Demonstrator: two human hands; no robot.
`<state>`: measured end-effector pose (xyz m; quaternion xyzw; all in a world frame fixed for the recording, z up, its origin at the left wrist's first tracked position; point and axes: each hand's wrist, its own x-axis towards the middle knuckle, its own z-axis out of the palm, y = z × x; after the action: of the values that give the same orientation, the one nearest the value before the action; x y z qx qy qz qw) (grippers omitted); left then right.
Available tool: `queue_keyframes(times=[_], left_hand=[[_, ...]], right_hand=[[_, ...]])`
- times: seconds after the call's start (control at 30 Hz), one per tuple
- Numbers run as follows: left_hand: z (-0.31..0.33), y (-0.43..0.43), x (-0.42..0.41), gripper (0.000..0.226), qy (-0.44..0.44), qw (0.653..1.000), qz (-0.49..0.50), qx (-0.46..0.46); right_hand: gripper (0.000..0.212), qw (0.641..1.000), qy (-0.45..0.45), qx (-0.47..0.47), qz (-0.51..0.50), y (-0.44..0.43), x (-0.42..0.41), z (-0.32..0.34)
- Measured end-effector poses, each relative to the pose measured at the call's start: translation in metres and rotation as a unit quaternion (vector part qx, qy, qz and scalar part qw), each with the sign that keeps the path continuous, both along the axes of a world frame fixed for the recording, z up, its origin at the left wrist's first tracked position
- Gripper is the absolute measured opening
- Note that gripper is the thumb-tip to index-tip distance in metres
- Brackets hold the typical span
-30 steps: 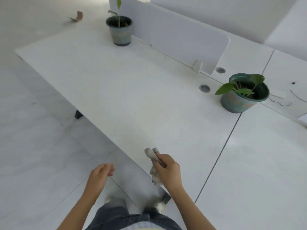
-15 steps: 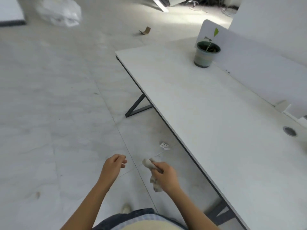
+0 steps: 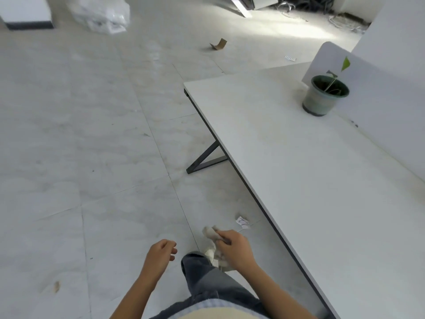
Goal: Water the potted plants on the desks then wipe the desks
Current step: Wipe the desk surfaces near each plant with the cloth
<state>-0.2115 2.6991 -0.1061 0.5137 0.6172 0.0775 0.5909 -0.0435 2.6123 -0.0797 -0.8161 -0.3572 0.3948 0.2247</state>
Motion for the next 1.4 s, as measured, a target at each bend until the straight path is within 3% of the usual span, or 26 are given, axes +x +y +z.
queue_keyframes(times=[0.27,0.4,0.5,0.6,0.8,0.93,1.03,1.13,1.3,1.4], left_hand=[[0.019,0.117,0.101,0.019,-0.019,0.995,-0.049,0.087],[0.016,0.147,0.140,0.020,-0.012,0.995,-0.083,0.052],[0.013,0.175,0.165,0.022,-0.009,0.996,-0.084,0.035],[0.018,0.216,0.203,0.024,-0.026,0.994,-0.086,0.070],[0.039,0.302,0.310,0.018,-0.077,0.963,-0.217,0.138],[0.038,0.350,0.374,0.024,-0.066,0.913,-0.337,0.219],[0.030,0.380,0.416,0.033,-0.027,0.841,-0.424,0.336],[0.017,0.405,0.461,0.051,0.027,0.764,-0.512,0.392],[-0.008,0.420,0.489,0.057,0.142,0.682,-0.598,0.396],[-0.011,0.418,0.491,0.057,0.150,0.667,-0.616,0.391]], right_hand=[[0.019,0.977,0.112,0.117,-0.137,0.126,0.095,0.046],[0.016,0.979,0.093,0.110,-0.143,0.144,0.122,0.042],[0.014,0.966,0.098,0.119,-0.208,0.155,0.148,0.037],[0.020,0.943,0.069,0.142,-0.292,0.174,0.185,0.034],[0.014,0.865,0.061,0.170,-0.468,0.208,0.240,0.039],[0.016,0.809,0.057,0.171,-0.560,0.225,0.253,0.041],[0.018,0.769,0.031,0.160,-0.618,0.237,0.262,0.040],[0.018,0.735,0.013,0.148,-0.661,0.248,0.274,0.039],[0.018,0.706,-0.067,0.124,-0.694,0.242,0.326,0.053],[0.012,0.697,-0.150,0.138,-0.687,0.236,0.380,0.075]])
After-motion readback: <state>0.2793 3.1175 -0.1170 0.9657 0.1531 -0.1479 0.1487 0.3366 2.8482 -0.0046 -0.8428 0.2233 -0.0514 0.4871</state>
